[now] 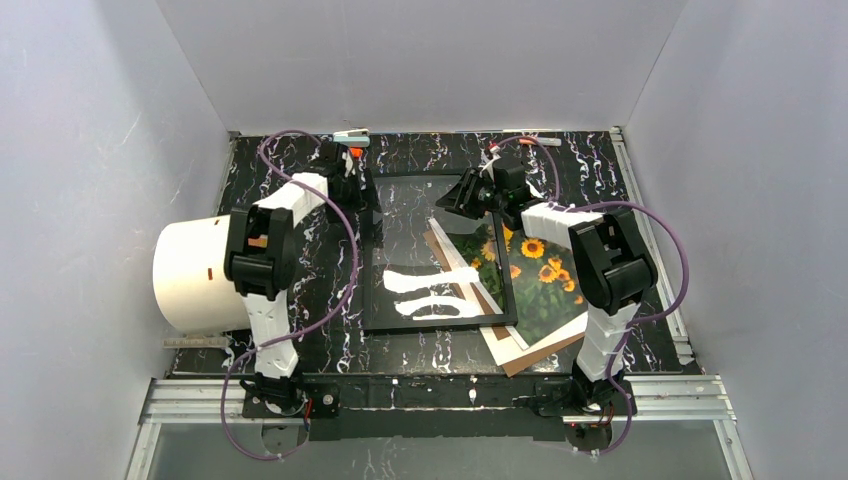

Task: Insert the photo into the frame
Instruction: Adjust the photo frame item on the photo frame.

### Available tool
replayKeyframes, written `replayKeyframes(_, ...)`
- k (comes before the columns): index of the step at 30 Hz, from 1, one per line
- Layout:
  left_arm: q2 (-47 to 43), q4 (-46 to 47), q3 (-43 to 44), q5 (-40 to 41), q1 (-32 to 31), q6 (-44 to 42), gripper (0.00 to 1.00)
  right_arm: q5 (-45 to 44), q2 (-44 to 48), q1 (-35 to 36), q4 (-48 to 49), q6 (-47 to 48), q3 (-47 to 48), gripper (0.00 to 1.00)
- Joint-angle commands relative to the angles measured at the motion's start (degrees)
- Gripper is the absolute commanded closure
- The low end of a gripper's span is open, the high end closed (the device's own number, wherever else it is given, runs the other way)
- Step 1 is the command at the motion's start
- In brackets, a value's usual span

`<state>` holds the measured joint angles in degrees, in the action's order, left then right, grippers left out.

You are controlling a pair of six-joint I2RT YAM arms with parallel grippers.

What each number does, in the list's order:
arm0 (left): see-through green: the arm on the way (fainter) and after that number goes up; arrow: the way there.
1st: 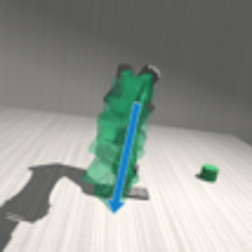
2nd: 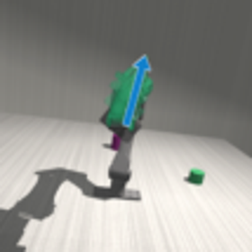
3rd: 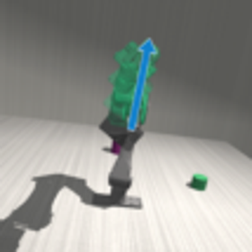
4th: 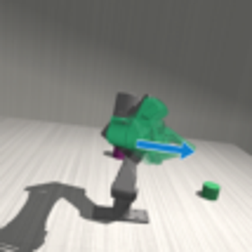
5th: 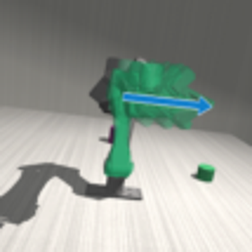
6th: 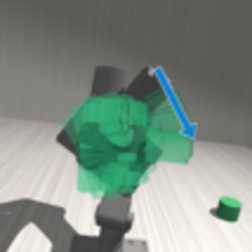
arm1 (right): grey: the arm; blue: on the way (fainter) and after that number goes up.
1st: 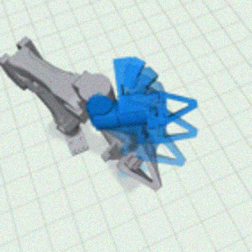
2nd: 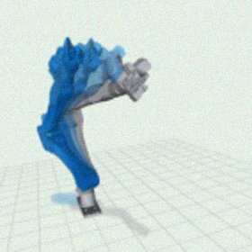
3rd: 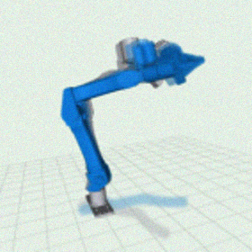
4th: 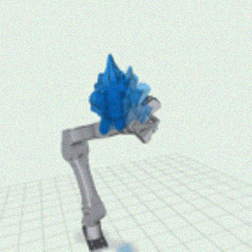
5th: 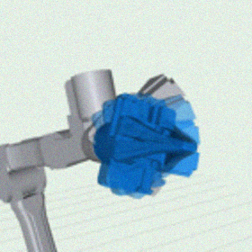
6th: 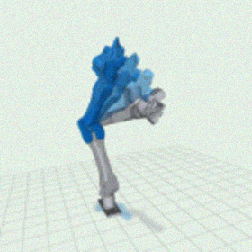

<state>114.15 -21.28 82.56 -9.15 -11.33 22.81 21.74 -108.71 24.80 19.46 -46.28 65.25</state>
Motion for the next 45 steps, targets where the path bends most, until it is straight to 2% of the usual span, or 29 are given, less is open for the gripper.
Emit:
replayKeyframes(1,4.75,0.84,7.33,3.26,0.35,1.2,0.1,2.25,2.78,-0.94,-0.27,2.49,1.48,0.52)
replayKeyframes(5,9.55,2.09,13.39,4.32,0.37,1.45,0.1,2.99,2.51,-1.1,-1.27,3.94,2.6,0.52)
replayKeyframes(8,12.55,1.69,16.98,4.67,0.36,1.03,0.06,3.38,1.73,-1.17,-2.06,4.8,3.86,0.52)
replayKeyframes(13,14.76,1.23,18.26,5.39,0.37,0.48,0.04,4.03,-0.31,-1.24,-2.55,5.24,5.84,0.53)
replayKeyframes(16,15.99,0.7,18.76,5.8,0.36,0.44,0.08,4.54,-1.94,-1.27,-2.5,5.24,7.47,0.54)
replayKeyframes(22,17.14,0.36,18.49,5.58,0.35,0.59,0.28,3.99,-6.76,-1.24,-1.8,4.34,12.09,0.58)
replayKeyframes(27,17.07,0.36,17.1,5.17,0.36,0.05,0.36,3.09,-12.9,-0.82,-0.41,2.91,18.61,0.6)
replayKeyframes(36,17.28,-0.21,17.16,3.54,0.39,-0.56,0.38,0.78,-24.66,0.74,0.99,0.47,31.47,0.63)
replayKeyframes(45,17.09,-0.68,16.87,2.07,0.35,-0.92,0.38,-1.28,-32.65,2.03,-2.53,0.09,41.39,0.65)
